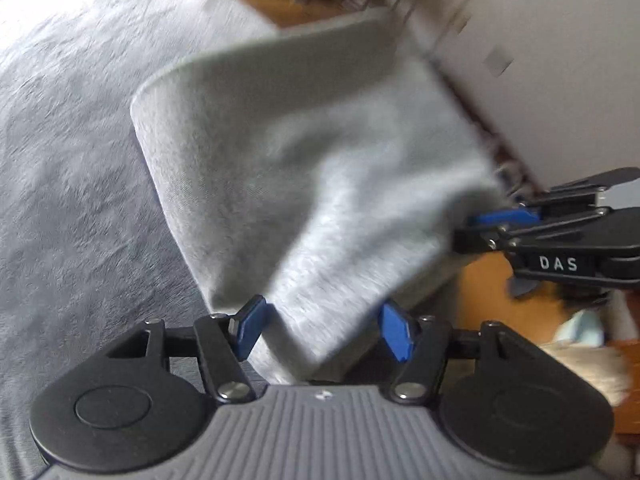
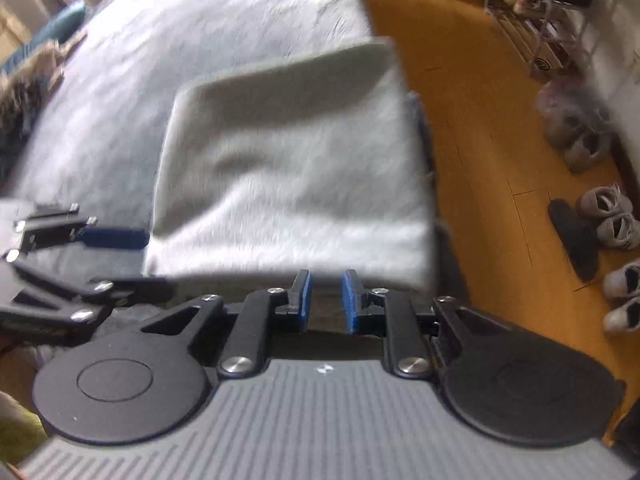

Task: Fold clothes

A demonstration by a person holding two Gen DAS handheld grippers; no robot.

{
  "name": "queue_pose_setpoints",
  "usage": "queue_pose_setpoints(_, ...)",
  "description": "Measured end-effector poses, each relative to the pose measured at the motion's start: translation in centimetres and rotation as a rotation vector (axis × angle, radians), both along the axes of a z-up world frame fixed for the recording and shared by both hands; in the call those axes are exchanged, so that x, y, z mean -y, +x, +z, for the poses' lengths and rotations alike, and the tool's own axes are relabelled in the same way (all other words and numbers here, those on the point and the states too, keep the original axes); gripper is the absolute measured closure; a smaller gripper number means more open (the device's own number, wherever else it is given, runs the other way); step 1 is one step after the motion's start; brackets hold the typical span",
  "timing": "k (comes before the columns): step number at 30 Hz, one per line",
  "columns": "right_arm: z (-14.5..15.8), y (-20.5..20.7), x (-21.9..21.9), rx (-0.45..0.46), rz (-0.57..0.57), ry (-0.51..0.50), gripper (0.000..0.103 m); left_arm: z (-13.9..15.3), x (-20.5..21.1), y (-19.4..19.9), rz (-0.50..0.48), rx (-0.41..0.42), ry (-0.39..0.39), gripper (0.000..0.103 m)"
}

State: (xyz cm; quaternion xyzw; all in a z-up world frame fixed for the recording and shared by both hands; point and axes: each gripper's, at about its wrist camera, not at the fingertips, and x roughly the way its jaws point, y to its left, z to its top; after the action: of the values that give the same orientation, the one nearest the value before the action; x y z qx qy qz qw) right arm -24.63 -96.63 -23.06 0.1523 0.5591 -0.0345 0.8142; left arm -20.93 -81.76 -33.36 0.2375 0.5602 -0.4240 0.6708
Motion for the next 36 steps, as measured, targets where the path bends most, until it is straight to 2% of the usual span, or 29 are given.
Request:
queue_pose_setpoints(2,-2.4,0.8,-0.5,-0.063,-0.007,0.012,0.087,-0.3,0.4,-0.5,-0.044,0.032,0.02,0.032)
queue_pose_setpoints(5,-5.3,1.4,-0.8,-0.171,-0.038,0.024,0.087,0.4,0.6,-0.8,-0.088,0.059,0.039,0.033)
queue_pose_setpoints(12,-3.6,0.4,-0.9,-0.139,-0.096,0.026,0.087,4.3,-2.4,1.1,0.053,0.01,-0.013,0.032)
queue_pose_setpoints(17,-0.9,-1.7,-2.1,-0.109,-0.133,-0.003,0.087,8.7,-6.1,1.5,0.102,-0.004,-0.152,0.027)
queue_pose_setpoints(25,6.0,-5.5,-4.9,-0.044,-0.236,-0.034,0.086,17.6,-11.0,-0.2,0.104,0.093,-0.453,0.004)
queue_pose_setpoints(31,11.0,-7.9,-6.9,0.017,-0.322,-0.049,0.081,22.5,-12.0,-3.7,0.096,0.21,-0.554,0.0)
queue_pose_setpoints(36,14.4,-9.7,-8.6,0.087,-0.291,-0.056,0.073,26.2,-13.1,-6.1,0.188,0.307,-0.551,0.0)
